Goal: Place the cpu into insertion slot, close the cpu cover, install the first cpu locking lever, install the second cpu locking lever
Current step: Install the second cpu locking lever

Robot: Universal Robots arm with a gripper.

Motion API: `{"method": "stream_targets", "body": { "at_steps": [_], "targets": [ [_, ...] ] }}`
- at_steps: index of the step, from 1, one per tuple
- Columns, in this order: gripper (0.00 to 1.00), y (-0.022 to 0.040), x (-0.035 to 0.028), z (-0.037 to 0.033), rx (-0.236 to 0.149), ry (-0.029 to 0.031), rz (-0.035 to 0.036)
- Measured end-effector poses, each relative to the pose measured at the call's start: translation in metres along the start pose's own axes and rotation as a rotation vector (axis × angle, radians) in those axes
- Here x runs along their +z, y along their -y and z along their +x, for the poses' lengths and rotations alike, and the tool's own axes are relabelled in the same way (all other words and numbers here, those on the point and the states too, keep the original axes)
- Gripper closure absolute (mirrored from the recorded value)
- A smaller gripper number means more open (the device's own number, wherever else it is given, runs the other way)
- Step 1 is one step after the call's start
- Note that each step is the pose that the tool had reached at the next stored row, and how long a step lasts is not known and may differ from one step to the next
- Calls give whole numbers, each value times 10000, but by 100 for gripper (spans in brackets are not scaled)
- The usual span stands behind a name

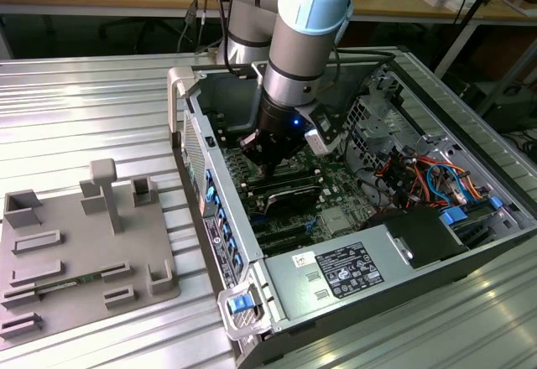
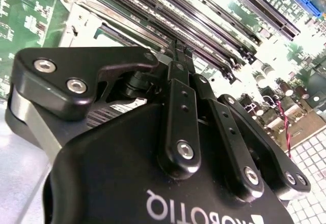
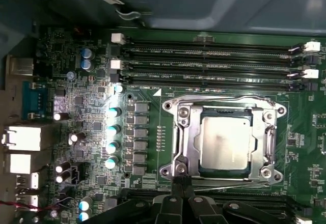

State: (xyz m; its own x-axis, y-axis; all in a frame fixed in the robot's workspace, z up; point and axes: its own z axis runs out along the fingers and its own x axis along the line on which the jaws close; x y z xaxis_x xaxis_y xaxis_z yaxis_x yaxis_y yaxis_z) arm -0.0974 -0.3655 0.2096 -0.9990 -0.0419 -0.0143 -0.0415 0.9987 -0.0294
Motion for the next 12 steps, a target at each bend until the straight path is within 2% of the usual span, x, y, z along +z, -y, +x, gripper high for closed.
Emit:
{"method": "stream_targets", "body": {
  "at_steps": [6,12],
  "targets": [
    [89,-11,4,58,-5,0,0],
    [89,-12,4,74,-19,2,-1]
  ]
}}
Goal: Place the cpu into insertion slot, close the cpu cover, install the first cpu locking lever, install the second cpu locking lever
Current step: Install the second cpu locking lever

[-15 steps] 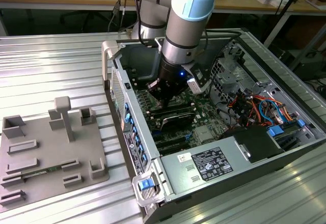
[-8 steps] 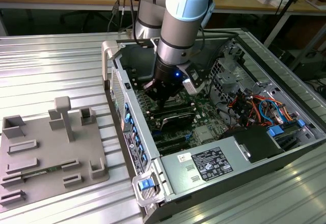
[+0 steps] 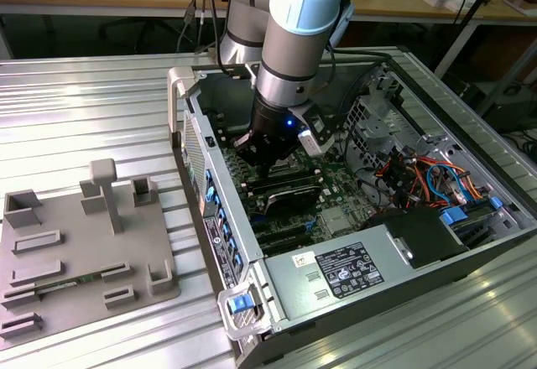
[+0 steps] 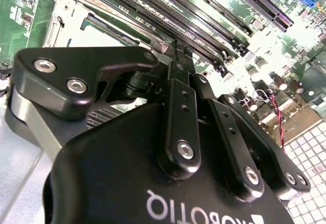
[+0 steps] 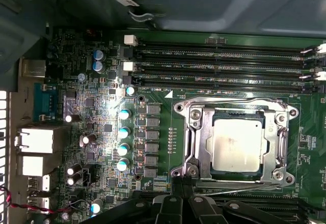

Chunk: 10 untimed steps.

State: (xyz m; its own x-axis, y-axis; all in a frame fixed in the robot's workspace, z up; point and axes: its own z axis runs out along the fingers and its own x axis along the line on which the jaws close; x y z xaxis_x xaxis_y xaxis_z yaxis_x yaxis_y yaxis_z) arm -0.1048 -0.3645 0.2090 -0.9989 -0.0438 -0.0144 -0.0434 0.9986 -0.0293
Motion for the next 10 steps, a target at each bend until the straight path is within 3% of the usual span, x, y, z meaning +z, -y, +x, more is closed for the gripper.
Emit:
{"method": "stream_targets", "body": {
  "at_steps": [10],
  "targets": [
    [89,0,0,0,-13,0,0]
  ]
}}
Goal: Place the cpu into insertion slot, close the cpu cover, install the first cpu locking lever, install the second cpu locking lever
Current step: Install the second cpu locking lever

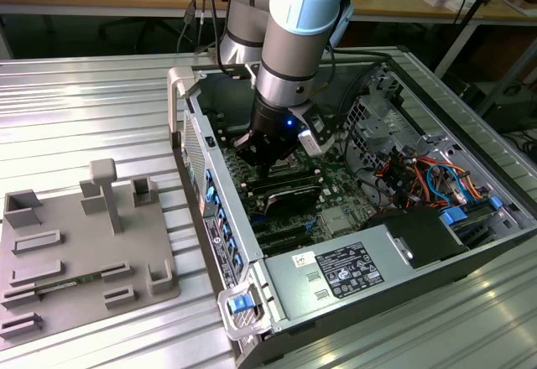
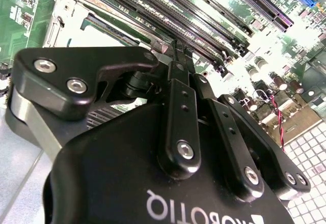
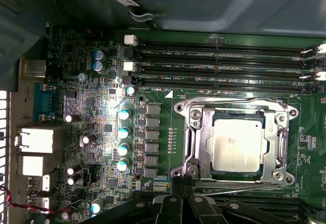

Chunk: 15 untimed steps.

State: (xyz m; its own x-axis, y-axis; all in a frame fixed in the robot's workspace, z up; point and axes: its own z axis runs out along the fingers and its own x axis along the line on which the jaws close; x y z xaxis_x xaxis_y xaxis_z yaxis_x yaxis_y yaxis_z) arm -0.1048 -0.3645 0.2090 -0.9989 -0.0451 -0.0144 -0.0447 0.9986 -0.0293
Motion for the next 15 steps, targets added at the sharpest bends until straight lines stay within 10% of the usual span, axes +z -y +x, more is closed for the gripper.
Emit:
{"method": "stream_targets", "body": {
  "at_steps": [15],
  "targets": [
    [89,-17,9,-1,-161,11,-107]
  ]
}}
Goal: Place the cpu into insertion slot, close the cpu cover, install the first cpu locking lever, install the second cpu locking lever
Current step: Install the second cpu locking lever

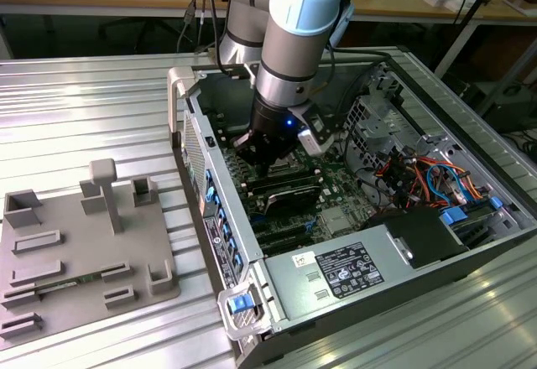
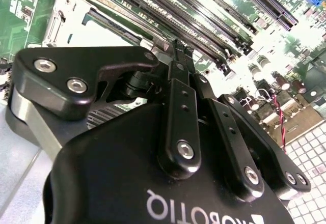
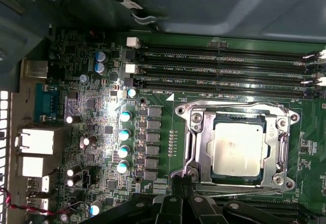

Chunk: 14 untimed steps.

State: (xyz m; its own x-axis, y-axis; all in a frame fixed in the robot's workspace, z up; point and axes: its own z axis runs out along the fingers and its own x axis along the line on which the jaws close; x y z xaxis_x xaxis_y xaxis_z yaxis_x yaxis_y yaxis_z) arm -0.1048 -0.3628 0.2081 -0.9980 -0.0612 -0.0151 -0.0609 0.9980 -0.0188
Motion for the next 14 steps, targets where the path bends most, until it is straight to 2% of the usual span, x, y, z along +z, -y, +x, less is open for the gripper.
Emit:
{"method": "stream_targets", "body": {
  "at_steps": [5,14],
  "targets": [
    [89,-11,7,0,-1,7,-100],
    [89,-12,19,0,-2,8,-133]
  ]
}}
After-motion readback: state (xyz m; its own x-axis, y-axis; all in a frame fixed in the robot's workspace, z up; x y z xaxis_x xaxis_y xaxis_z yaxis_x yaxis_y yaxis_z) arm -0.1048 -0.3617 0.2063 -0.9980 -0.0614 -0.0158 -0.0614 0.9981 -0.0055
